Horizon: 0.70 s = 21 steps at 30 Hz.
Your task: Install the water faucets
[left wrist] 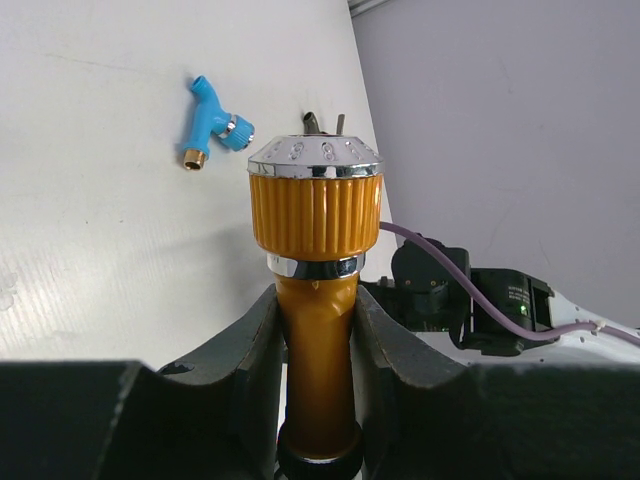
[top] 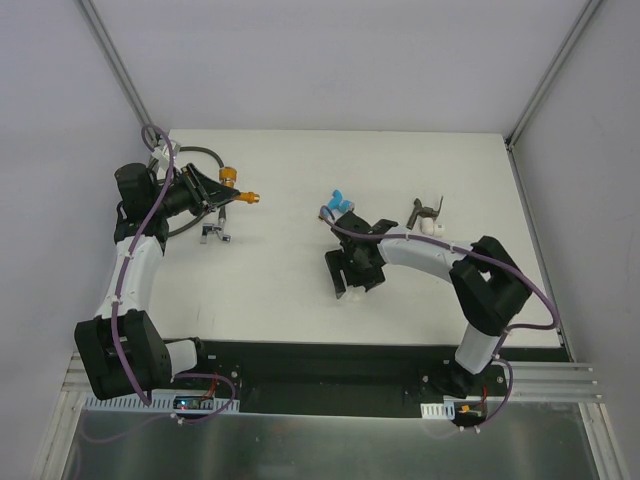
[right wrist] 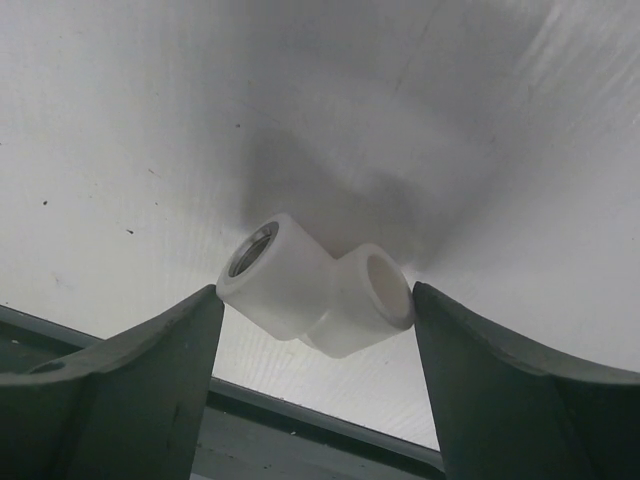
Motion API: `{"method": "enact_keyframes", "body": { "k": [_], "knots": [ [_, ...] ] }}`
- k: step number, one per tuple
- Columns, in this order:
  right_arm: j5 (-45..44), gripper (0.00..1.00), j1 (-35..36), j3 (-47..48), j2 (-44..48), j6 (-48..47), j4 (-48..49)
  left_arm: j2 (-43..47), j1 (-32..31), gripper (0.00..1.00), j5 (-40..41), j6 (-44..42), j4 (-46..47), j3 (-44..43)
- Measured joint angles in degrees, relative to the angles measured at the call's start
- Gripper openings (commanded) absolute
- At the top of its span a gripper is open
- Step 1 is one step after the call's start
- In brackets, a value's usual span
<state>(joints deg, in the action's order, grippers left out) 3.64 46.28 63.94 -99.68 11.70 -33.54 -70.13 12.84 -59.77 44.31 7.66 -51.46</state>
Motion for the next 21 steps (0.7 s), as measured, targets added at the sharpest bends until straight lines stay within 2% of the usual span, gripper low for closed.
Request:
{"method": "enact_keyframes", "body": {
  "k": [7, 10, 12, 16, 21],
  "knots": [
    [-2.5, 0.77, 0.8, 5.7, -3.6, -7.6, -2.1, 0.0, 0.0, 0.0, -0.2, 0.1, 0.2, 0.0],
    [-4.5, 0.81, 1.0, 7.4, -3.9, -10.8, -3.8, 0.0, 0.0, 0.0, -0.2, 0.1, 0.2, 0.0],
    [-5.0, 0.88, 1.1, 8.0, -3.8, -11.8, -4.5, 0.0, 0.0, 0.0, -0.2, 0.1, 0.2, 0.0],
    [-6.0, 0.91, 1.1, 8.1, -2.7, -10.8, -5.1, 0.0, 0.0, 0.0, -0.2, 0.1, 0.2, 0.0],
    [-8.2, 0.84, 0.2, 6.2, 3.3, -4.1, -5.0, 0.0, 0.0, 0.0, -0.3, 0.3, 0.2, 0.0]
  ]
}}
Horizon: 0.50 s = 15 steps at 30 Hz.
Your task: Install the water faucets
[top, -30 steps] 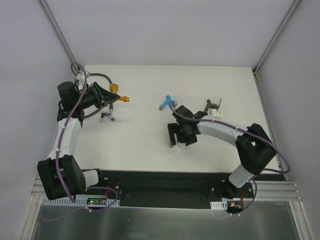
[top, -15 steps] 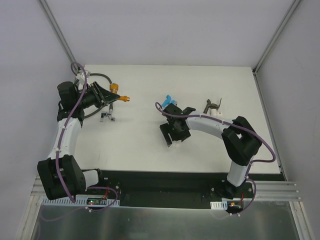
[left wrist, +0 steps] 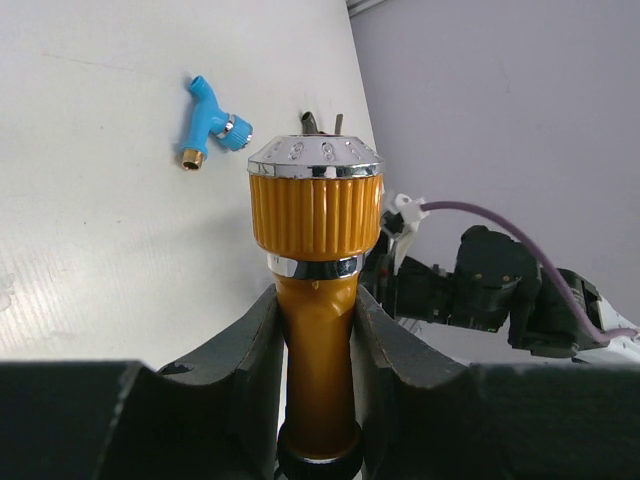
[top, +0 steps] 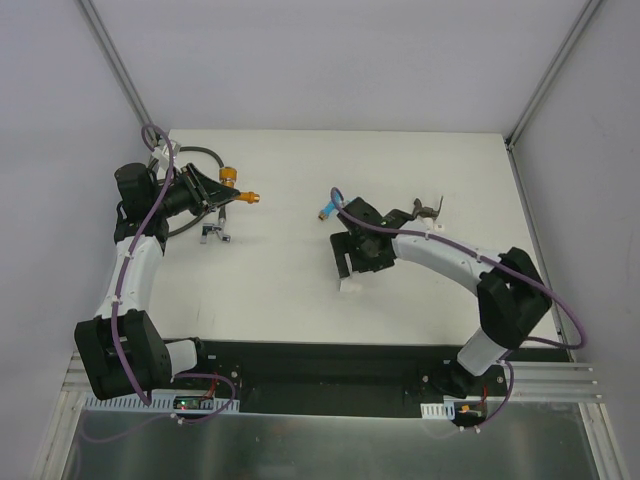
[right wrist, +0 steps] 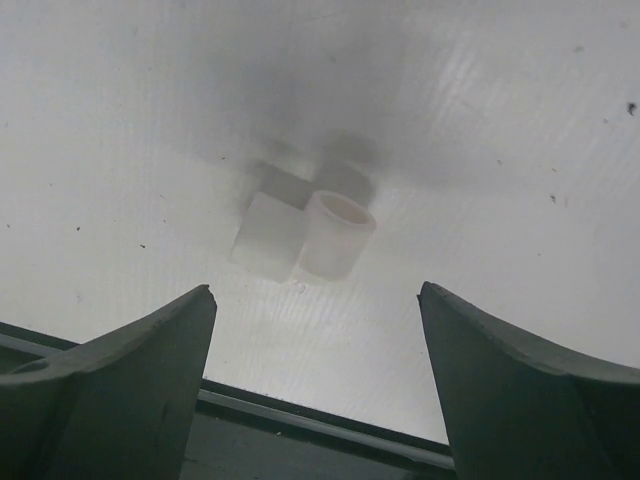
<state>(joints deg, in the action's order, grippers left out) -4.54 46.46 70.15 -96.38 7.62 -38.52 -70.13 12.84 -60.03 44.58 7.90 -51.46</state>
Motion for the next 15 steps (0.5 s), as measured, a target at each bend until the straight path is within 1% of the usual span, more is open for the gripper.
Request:
{"method": "enact_keyframes", "body": {
  "k": [2, 5, 7, 10, 15],
  "knots": [
    [-1.3, 0.79, -1.2, -1.7, 2.9, 4.3, 0.8, 0.0, 0.0, 0.0, 0.0, 0.0, 0.0, 0.0],
    [-3.1, 0.75, -3.3, -3.9, 5.4, 10.0, 0.8, 0.0, 0.0, 0.0, 0.0, 0.1, 0.0, 0.0],
    [-3.9, 0.7, -4.2, -4.1, 5.3, 13.1, 0.8, 0.0, 0.0, 0.0, 0.0, 0.1, 0.0, 0.0],
    [-4.1, 0.67, -4.2, -4.1, 4.5, 16.3, 1.0, 0.0, 0.0, 0.0, 0.0, 0.3, 0.2, 0.0],
    [-3.9, 0.64, -4.2, -4.0, 0.4, 20.7, 2.4, 0.0, 0.0, 0.0, 0.0, 0.7, 0.4, 0.0]
  ]
}}
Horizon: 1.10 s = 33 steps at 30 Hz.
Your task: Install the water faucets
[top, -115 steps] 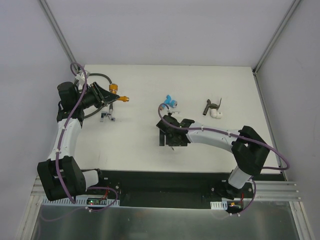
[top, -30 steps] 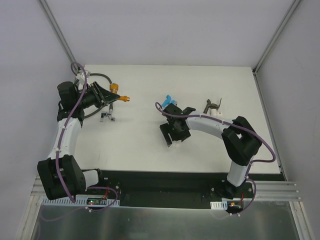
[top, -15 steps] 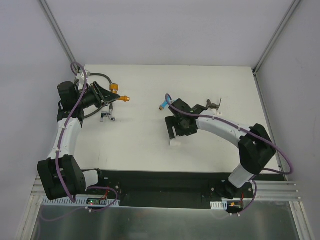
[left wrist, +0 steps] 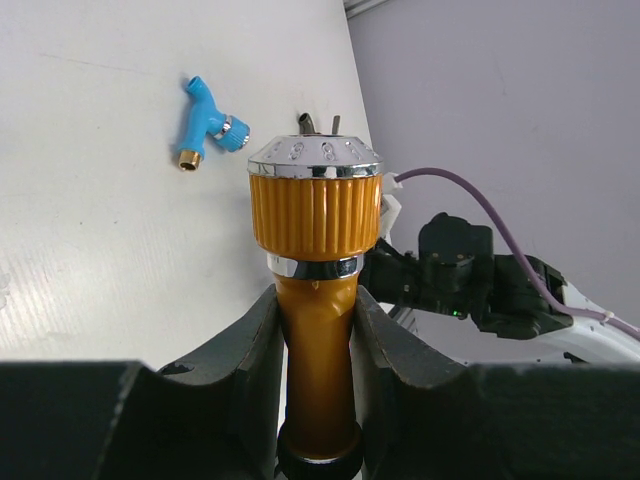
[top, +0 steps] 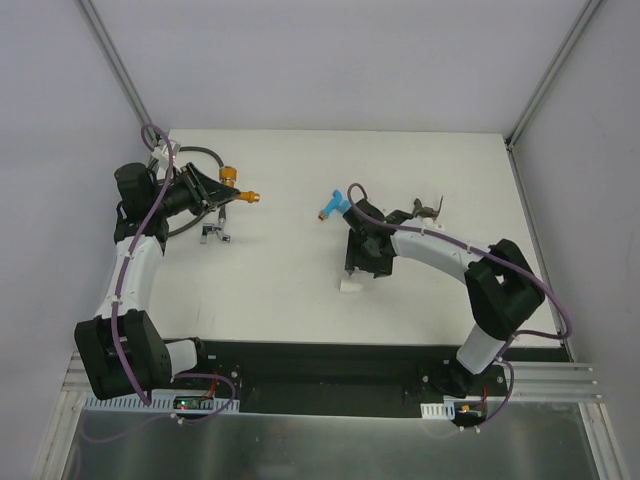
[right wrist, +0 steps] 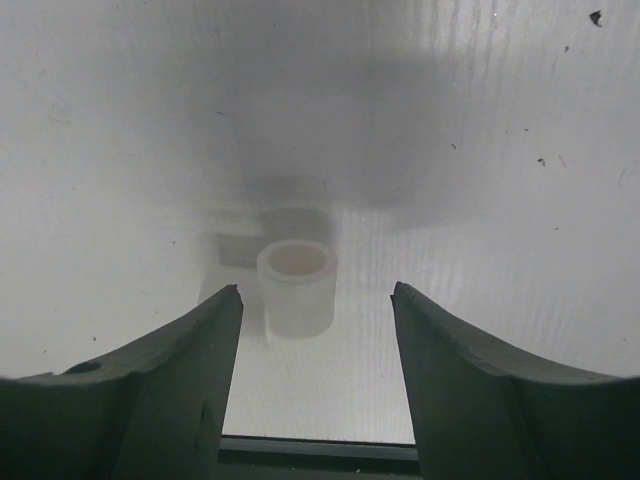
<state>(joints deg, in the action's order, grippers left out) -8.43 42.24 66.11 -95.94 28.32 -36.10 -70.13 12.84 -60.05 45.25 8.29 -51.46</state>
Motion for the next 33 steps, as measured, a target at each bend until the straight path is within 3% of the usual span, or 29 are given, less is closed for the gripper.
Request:
{"method": "enact_keyframes", "body": {
  "k": [15, 20, 26, 31, 33],
  "knots": [
    [4.6, 0.56, 0.0, -0.3, -5.9, 4.5, 4.1, 0.0, 0.0, 0.0, -0.9, 0.8, 0.6, 0.0],
    [5.7, 0.43, 0.0, -1.3, -6.3, 4.7, 4.6, -0.5, -1.1, 0.0, -1.1, 1.1, 0.9, 0.0],
    [5.6, 0.19, 0.0, -1.9, -5.7, 4.3, 4.9, -0.2, -5.5, 0.0, -0.7, 1.0, 0.9, 0.0],
    [2.5, 0.02, 0.0, -3.2, 0.3, 3.5, 4.3, 1.6, -10.7, 0.0, 1.8, 1.0, 0.9, 0.0],
    [-0.2, 0.02, 0.0, -3.2, 5.1, 3.0, 4.2, 2.8, -12.9, 0.0, 3.4, 1.1, 1.0, 0.0]
  ]
}}
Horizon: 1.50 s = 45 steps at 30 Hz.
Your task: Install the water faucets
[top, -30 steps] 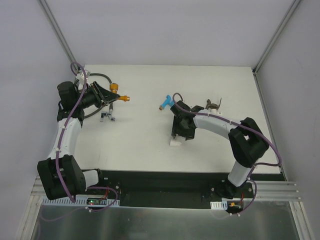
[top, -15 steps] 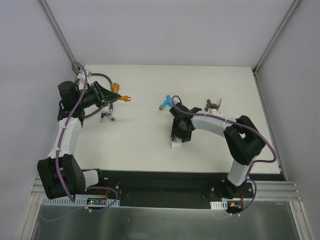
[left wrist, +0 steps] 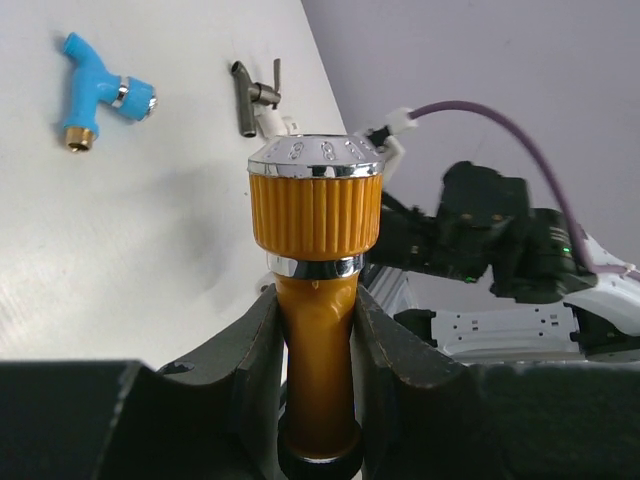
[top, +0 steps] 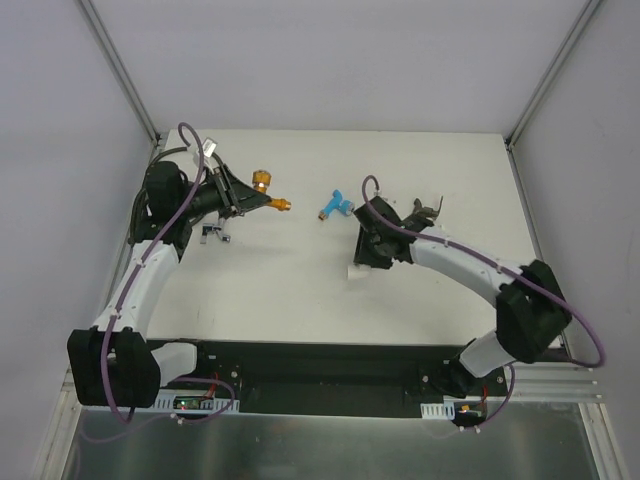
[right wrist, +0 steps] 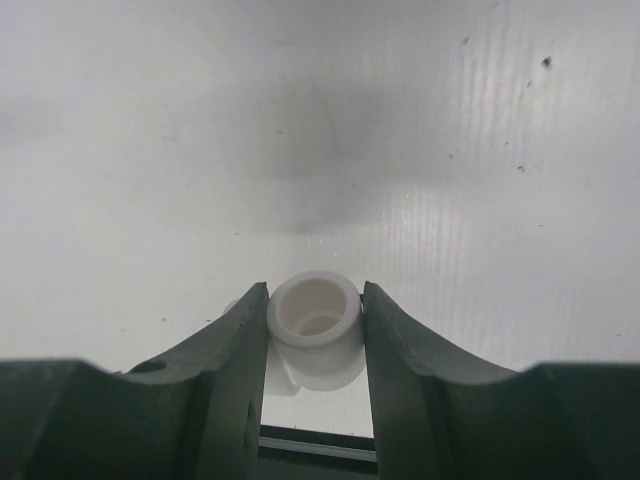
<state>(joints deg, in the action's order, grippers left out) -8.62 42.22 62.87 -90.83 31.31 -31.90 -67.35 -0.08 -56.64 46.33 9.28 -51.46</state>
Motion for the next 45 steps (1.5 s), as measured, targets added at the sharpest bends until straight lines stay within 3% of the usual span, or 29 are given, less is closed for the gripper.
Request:
{"method": "enact_keyframes", "body": {
  "k": [4, 7, 15, 26, 33, 45],
  "knots": [
    [-6.4, 0.02, 0.4, 0.1, 11.1, -1.6, 0.4, 1.9, -2.9, 0.0, 2.8, 2.4, 3.2, 0.0],
    [-12.2, 0.02, 1.6, 0.1, 18.7, -3.7, 2.3, 2.9, -3.7, 0.0, 5.1, 7.6, 11.4, 1.6],
    [-23.5, 0.02, 7.7, -6.1, 30.9, -13.8, 22.2, 2.4, -4.1, 0.0, 9.4, 19.8, 26.4, 4.4],
    [-27.7, 0.02, 15.0, -9.3, 20.0, -28.6, 53.2, 5.1, -4.3, 0.0, 10.7, 28.0, 30.1, 12.5],
    [-30.3, 0.02, 20.3, -8.4, 11.7, -40.6, 71.2, 3.4, -2.4, 0.0, 10.6, 37.9, 40.1, 16.1],
    [-38.8, 0.02, 24.2, -3.3, 2.0, -54.5, 91.9, 0.6, -1.0, 0.0, 10.3, 45.9, 46.0, 17.7]
  ]
}}
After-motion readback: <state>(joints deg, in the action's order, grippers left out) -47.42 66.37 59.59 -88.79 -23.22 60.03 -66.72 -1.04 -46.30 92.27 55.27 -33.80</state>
